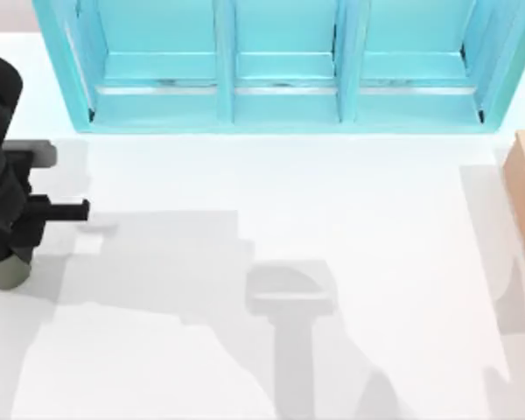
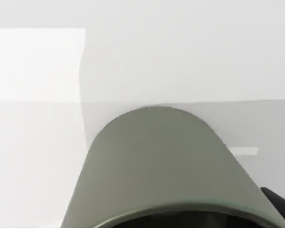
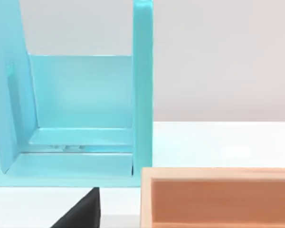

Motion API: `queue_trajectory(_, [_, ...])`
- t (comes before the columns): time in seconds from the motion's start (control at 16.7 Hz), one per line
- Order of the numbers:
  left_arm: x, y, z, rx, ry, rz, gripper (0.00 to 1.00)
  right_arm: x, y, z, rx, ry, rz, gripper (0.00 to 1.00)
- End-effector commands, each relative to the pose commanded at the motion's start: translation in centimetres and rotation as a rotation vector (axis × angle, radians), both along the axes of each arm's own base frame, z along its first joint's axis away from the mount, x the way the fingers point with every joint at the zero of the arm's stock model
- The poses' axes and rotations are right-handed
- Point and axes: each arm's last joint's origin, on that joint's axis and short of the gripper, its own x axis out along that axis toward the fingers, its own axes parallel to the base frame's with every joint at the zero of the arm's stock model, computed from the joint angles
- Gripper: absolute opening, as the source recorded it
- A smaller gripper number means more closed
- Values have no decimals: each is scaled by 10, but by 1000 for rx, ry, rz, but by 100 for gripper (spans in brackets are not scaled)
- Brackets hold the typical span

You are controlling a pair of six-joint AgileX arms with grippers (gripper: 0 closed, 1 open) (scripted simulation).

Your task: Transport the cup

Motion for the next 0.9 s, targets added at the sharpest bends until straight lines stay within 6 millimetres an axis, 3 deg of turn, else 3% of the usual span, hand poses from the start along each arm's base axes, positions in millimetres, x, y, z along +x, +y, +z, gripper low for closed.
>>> queue_trajectory(0.54, [2,5,1,-2,3,0,0,0,0,0,0,0,0,100])
queue_trajectory(0.72, [16,40,11,-12,11,0,0,0,0,0,0,0,0,100])
queue_trajectory(0.9, [26,100,27,-30,14,0,0,0,0,0,0,0,0,100])
